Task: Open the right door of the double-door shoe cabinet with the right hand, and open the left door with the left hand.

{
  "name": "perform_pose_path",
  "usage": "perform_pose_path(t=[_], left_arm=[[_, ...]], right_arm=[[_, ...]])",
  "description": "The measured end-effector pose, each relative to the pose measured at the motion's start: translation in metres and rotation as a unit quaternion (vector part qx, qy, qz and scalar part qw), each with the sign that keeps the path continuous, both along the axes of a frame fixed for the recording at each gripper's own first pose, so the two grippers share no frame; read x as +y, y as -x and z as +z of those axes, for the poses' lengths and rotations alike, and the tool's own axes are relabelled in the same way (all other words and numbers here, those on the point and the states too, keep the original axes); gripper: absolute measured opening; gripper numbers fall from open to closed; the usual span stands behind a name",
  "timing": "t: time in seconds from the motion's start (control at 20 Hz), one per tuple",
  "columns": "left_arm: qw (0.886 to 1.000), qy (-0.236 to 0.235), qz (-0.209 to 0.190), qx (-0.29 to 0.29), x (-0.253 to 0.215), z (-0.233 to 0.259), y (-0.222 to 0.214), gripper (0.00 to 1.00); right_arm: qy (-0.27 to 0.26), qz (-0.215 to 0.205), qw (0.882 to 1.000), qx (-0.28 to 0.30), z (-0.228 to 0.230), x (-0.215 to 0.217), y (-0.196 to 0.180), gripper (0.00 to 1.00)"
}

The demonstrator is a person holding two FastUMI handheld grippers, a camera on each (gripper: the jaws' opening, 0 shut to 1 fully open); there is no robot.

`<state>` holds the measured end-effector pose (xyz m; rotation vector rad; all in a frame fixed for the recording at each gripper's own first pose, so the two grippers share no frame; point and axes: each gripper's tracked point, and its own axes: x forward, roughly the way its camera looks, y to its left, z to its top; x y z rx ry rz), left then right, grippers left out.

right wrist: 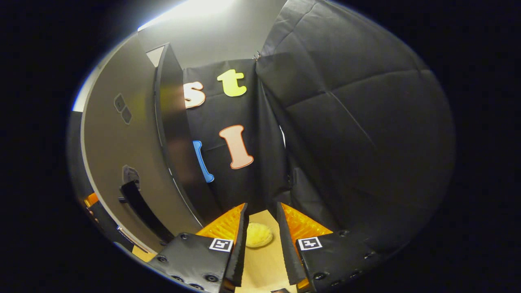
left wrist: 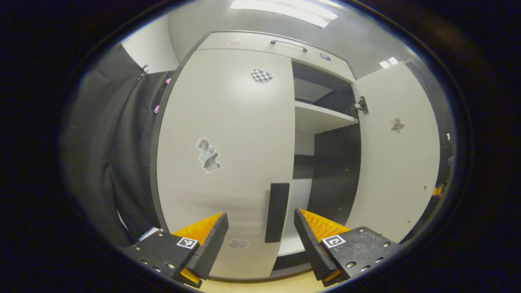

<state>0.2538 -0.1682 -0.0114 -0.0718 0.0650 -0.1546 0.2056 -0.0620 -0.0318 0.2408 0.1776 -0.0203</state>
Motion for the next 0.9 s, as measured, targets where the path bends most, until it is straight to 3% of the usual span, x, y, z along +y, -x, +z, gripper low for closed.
perform_pose_path(t=[0.1,0.2,0.3,0.35,0.4,0.5,0.55,0.6,0.7,0.8,0.9], left_arm=[[1.0,-0.017,0.003,0.001,-0.006,0.0,-0.015,0.94],[1.0,-0.022,0.004,0.005,-0.015,-0.001,-0.026,0.94],[1.0,-0.018,0.0,0.006,-0.024,-0.003,-0.035,0.94],[1.0,-0.017,0.001,0.006,-0.027,-0.002,-0.04,0.94],[1.0,-0.021,0.005,0.008,-0.026,-0.004,-0.044,0.94],[0.999,-0.031,0.017,0.018,-0.026,-0.007,-0.054,0.94],[0.999,-0.035,0.022,0.023,-0.028,-0.009,-0.058,0.94],[0.998,-0.041,0.033,0.025,-0.028,-0.011,-0.061,0.88],[0.998,-0.045,0.043,0.032,-0.032,-0.015,-0.068,0.6],[0.997,-0.045,0.053,0.036,-0.035,-0.017,-0.07,0.6],[0.996,-0.04,0.071,0.033,-0.034,-0.017,-0.073,0.44]], right_arm=[[0.012,0.008,1.0,0.0,-0.005,0.003,-0.006,0.55],[0.03,0.006,1.0,-0.001,-0.01,0.001,-0.017,0.83],[0.046,0.002,0.999,0.007,-0.019,-0.006,-0.025,1.0],[0.052,0.002,0.999,0.011,-0.022,-0.008,-0.026,0.93],[0.058,0.003,0.998,0.013,-0.025,-0.009,-0.03,0.98],[0.062,0.001,0.998,0.015,-0.031,-0.015,-0.035,0.98],[0.06,-0.001,0.998,0.017,-0.034,-0.019,-0.036,0.92],[0.056,-0.002,0.998,0.019,-0.039,-0.023,-0.037,0.98],[0.05,-0.001,0.998,0.029,-0.047,-0.029,-0.04,0.98],[0.055,-0.006,0.998,0.034,-0.051,-0.039,-0.044,0.98],[0.06,-0.007,0.998,0.033,-0.052,-0.045,-0.049,0.98]])
